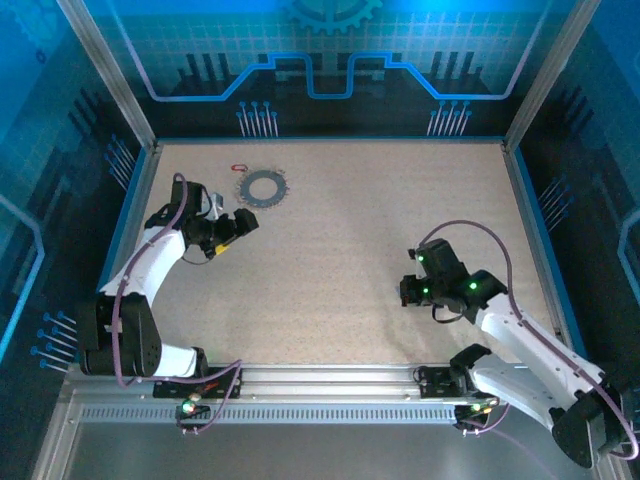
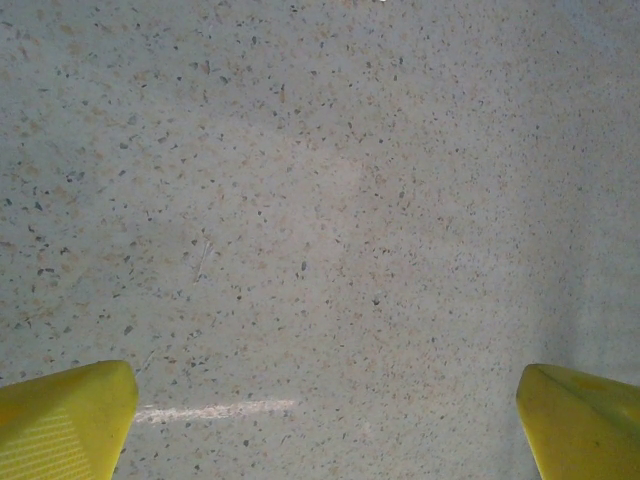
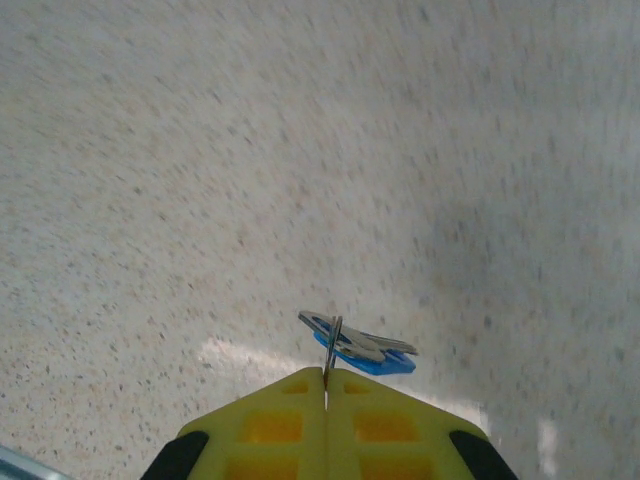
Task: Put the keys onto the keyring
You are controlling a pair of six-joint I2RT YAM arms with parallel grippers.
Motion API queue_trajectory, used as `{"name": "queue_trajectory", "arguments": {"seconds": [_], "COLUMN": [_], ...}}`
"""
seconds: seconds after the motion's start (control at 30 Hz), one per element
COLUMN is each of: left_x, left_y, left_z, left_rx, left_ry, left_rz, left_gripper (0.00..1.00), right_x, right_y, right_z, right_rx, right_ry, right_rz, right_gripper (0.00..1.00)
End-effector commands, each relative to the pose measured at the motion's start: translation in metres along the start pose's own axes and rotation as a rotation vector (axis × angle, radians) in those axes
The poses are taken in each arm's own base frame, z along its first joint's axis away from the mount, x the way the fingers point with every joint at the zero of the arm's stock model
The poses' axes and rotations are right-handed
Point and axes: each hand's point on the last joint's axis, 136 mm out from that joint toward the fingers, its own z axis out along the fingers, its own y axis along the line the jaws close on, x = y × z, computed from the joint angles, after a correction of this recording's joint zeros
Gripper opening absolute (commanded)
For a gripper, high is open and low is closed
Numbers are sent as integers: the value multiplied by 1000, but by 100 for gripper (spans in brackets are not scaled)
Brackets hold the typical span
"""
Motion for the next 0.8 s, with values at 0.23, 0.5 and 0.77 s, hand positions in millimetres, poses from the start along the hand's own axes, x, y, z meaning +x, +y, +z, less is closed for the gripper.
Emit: {"name": "queue_trajectory", "arguments": {"seconds": [0.23, 0.5, 0.77], "left_x": [5, 6, 6], "left_y": [-1, -1, -3], "left_z": [6, 5, 3], "left_rx": [29, 28, 37], "left_ry": [31, 30, 27], "left_rz": [-35, -34, -32], "left_gripper": [99, 99, 99], "right_x": [10, -12, -28], "right_y": [-4, -23, -41], "right_z": [23, 39, 54], "right_rx": [8, 50, 57], "right_ry": [193, 204, 222], "right_rz": [131, 114, 124], "right_gripper": [0, 0, 0]}}
